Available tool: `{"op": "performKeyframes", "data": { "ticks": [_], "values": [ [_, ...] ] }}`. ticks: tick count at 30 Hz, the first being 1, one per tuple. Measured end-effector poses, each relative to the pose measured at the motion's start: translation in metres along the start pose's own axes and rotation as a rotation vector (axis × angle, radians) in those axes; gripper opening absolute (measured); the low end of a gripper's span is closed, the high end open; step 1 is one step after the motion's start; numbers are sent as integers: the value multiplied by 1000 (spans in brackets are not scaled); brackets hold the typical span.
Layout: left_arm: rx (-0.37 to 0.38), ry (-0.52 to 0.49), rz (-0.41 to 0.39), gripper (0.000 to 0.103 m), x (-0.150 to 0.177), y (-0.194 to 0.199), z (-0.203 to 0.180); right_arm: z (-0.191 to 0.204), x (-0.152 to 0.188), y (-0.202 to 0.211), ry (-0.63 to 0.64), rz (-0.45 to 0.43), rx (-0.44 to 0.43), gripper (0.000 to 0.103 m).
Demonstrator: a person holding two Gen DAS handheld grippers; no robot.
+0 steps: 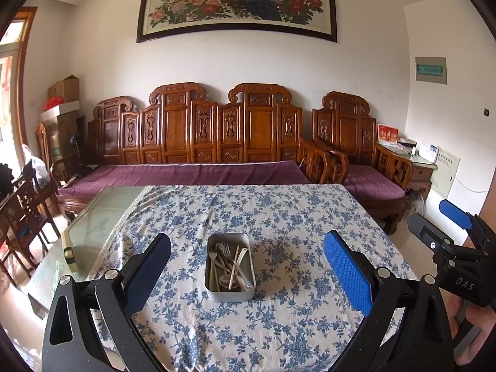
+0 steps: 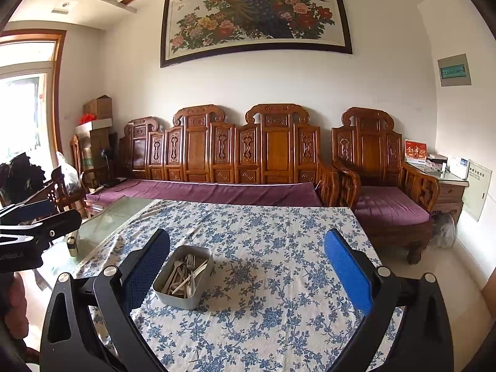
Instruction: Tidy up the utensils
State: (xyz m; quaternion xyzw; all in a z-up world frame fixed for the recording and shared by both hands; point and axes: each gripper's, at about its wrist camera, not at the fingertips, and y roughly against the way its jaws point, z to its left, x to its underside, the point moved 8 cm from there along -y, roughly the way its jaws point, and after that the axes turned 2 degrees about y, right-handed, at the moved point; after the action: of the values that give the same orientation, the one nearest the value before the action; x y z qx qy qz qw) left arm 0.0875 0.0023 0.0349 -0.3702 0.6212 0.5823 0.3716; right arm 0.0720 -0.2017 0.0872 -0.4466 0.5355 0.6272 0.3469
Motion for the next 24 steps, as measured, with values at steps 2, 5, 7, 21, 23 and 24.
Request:
{"op": "performKeyframes", "data": {
  "ticks": [2,5,7,21,23,24],
  "values": [
    [-1,2,0,95,1,0,1,1,0,-1,-1,0,-1,100],
    [-1,5,0,95,1,1,1,0,1,-1,-9,2,-10,100],
    [-1,5,0,95,1,1,2,-1,2,-2,-9,2,-7,100],
    [-4,5,7,95,3,-2,0,0,8,-5,-8,11,-6,100],
    [-5,3,7,95,4,-2,-1,0,9,-5,-12,12,-6,100],
    [-6,2,8,95,4,-2,-1,-1,9,-5,-13,13,-6,100]
  ]
}}
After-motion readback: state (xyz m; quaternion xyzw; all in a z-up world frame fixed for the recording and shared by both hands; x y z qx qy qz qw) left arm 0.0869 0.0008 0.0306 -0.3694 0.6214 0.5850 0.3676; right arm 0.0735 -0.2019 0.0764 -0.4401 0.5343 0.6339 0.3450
